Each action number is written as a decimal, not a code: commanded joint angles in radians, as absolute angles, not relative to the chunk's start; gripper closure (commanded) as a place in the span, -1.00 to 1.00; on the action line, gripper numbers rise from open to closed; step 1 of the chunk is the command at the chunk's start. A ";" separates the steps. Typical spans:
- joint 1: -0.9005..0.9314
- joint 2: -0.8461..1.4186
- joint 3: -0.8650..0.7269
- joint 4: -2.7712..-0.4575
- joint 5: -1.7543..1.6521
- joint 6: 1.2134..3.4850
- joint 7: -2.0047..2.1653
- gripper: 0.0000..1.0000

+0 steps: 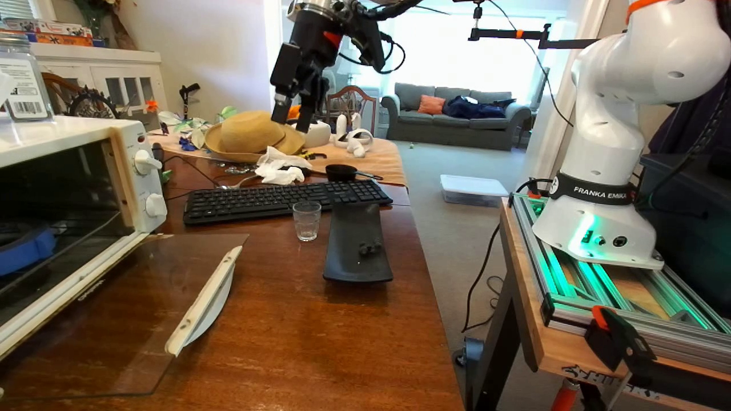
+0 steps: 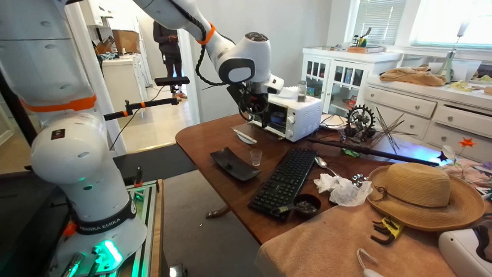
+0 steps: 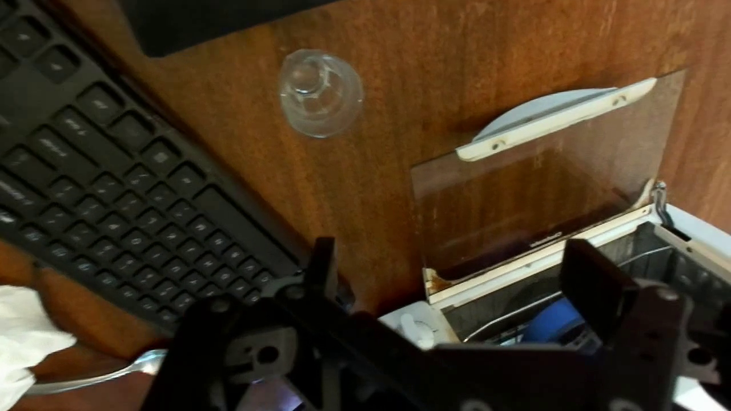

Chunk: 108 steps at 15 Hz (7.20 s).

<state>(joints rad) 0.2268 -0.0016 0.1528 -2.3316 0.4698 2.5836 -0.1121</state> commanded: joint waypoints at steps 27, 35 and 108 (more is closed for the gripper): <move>0.294 0.498 0.282 -2.010 0.040 2.684 -0.262 -1.00; 0.366 0.553 0.256 -1.933 -0.069 2.878 -0.113 -1.00; 0.796 1.008 -0.257 -1.447 0.234 3.292 0.194 -1.00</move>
